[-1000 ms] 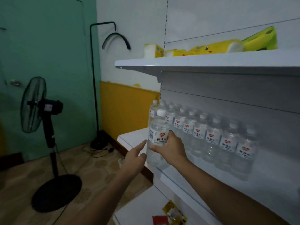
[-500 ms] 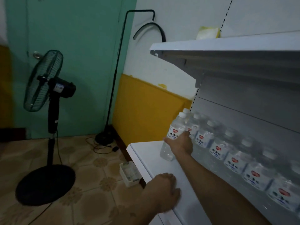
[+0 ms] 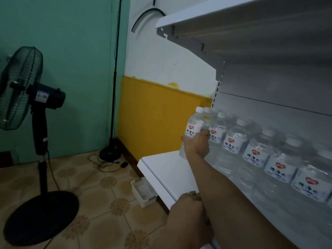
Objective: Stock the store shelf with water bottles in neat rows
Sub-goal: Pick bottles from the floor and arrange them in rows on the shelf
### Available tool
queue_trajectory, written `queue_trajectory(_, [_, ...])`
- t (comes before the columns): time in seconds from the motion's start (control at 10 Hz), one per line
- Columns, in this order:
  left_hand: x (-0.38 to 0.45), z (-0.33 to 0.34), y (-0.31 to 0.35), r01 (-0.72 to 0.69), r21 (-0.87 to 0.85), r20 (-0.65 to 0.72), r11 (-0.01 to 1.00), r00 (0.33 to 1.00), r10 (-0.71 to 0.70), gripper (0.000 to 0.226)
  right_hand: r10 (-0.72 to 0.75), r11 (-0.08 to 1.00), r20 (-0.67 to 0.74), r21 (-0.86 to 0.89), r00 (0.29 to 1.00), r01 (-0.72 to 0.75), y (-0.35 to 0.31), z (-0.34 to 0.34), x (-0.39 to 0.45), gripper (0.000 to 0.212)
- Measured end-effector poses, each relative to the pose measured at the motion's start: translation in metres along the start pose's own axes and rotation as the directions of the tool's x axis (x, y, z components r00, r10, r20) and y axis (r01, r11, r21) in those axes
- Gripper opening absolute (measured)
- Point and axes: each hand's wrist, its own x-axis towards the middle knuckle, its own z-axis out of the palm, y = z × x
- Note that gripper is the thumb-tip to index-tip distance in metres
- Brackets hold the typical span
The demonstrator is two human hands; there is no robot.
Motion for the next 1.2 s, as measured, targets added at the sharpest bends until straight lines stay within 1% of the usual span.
queue_trajectory(0.1, [0.002,0.021,-0.013,-0.181,0.158,-0.257,0.971,0.941,0.218,0.053,-0.026,0.999,0.038,-0.023,0.999,0.027,-0.001,-0.002,0.004,0.089])
queue_trajectory(0.2, [0.008,0.025,-0.022,-0.164,0.223,-0.180,0.961,0.962,0.206,0.060,-0.046,0.998,0.074,-0.032,0.996,0.048,0.000,-0.004,0.007,0.094])
queue_trajectory(0.3, [0.010,0.024,-0.027,-0.129,0.220,-0.152,0.967,0.975,0.165,0.061,-0.072,0.996,0.105,-0.036,0.992,0.076,0.002,-0.004,0.011,0.099])
queue_trajectory(0.4, [0.008,0.015,-0.028,-0.124,0.220,-0.123,0.968,0.980,0.154,0.056,-0.091,0.995,0.113,-0.038,0.989,0.096,0.004,-0.002,0.011,0.099])
queue_trajectory(0.5, [0.006,0.014,-0.028,-0.101,0.205,-0.130,0.974,0.983,0.129,0.055,-0.095,0.995,0.105,-0.032,0.990,0.099,0.005,-0.001,0.012,0.098])
queue_trajectory(0.6, [0.004,0.014,-0.025,-0.113,0.189,-0.132,0.975,0.981,0.139,0.056,-0.088,0.995,0.115,-0.029,0.989,0.092,0.003,-0.001,0.011,0.098])
queue_trajectory(0.7, [0.005,0.011,-0.024,-0.094,0.170,-0.111,0.981,0.987,0.114,0.052,-0.058,0.997,0.161,-0.034,0.985,0.064,0.004,-0.008,0.007,0.101])
queue_trajectory(0.8, [0.000,0.000,-0.015,-0.067,0.150,-0.044,0.986,0.996,0.074,0.053,-0.011,0.998,0.239,-0.062,0.971,0.027,0.009,-0.026,-0.011,0.096])
queue_trajectory(0.9, [-0.020,-0.010,0.003,-0.013,-0.014,-0.120,1.000,0.993,0.011,0.035,0.037,0.999,0.316,-0.018,0.948,-0.033,0.023,-0.056,-0.044,0.078])
queue_trajectory(1.0, [-0.062,-0.021,0.005,0.072,-0.174,-0.283,0.982,0.952,-0.120,0.030,-0.034,0.997,0.412,0.078,0.911,0.003,0.028,-0.084,-0.088,0.066])
queue_trajectory(1.1, [-0.136,-0.037,-0.005,0.169,-0.284,-0.422,0.944,0.862,-0.281,0.039,-0.141,0.981,0.493,0.187,0.858,0.053,0.017,-0.111,-0.145,0.063])
queue_trajectory(1.2, [-0.228,-0.046,-0.020,0.351,-0.318,-0.407,0.881,0.788,-0.461,0.043,-0.233,0.959,0.573,0.269,0.786,0.088,0.000,-0.134,-0.220,0.056])
